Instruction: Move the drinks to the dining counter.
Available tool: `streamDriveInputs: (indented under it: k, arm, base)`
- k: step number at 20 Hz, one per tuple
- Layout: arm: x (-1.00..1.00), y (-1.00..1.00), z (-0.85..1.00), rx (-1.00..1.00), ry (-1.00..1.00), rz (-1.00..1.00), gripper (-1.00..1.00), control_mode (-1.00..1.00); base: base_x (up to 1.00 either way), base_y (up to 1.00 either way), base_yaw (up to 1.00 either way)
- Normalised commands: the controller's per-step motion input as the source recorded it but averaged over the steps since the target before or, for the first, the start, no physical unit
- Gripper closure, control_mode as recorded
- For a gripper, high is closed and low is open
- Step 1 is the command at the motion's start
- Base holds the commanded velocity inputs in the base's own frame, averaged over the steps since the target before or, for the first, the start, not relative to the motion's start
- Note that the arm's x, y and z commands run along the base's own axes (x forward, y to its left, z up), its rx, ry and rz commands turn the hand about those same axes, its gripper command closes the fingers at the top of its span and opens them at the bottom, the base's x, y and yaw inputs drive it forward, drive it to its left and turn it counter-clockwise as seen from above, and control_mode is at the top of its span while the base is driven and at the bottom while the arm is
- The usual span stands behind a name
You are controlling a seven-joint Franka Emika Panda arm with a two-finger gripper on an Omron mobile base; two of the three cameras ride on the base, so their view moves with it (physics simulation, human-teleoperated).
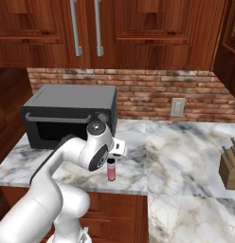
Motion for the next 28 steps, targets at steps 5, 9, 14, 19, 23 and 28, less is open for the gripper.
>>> streamDriveInputs:
  k: [5, 9, 14, 19, 23, 28]
  arm:
    - [0.08, -0.04, -0.17, 0.00, 0.00, 0.00, -1.00, -1.00]
    - [0.02, -0.13, -0.16, 0.00, 0.00, 0.00, -1.00, -1.00]
    - [0.04, -0.14, -0.13, 0.00, 0.00, 0.00, -1.00, -1.00]
    - [0.16, 0.00, -0.11, 0.00, 0.00, 0.00, -1.00, -1.00]
    - [0.17, 0.00, -0.07, 0.00, 0.00, -0.01, -1.00, -1.00]
    - [0.02, 0.00, 0.00, 0.00, 0.00, -0.01, -1.00, -1.00]
  base:
    - [0.00, 0.00, 0.00]
    - [0.00, 0.00, 0.00]
    - [0.00, 0.00, 0.00]
    - [0.00, 0.00, 0.00]
    - [0.00, 0.00, 0.00]
    - [0.00, 0.00, 0.00]
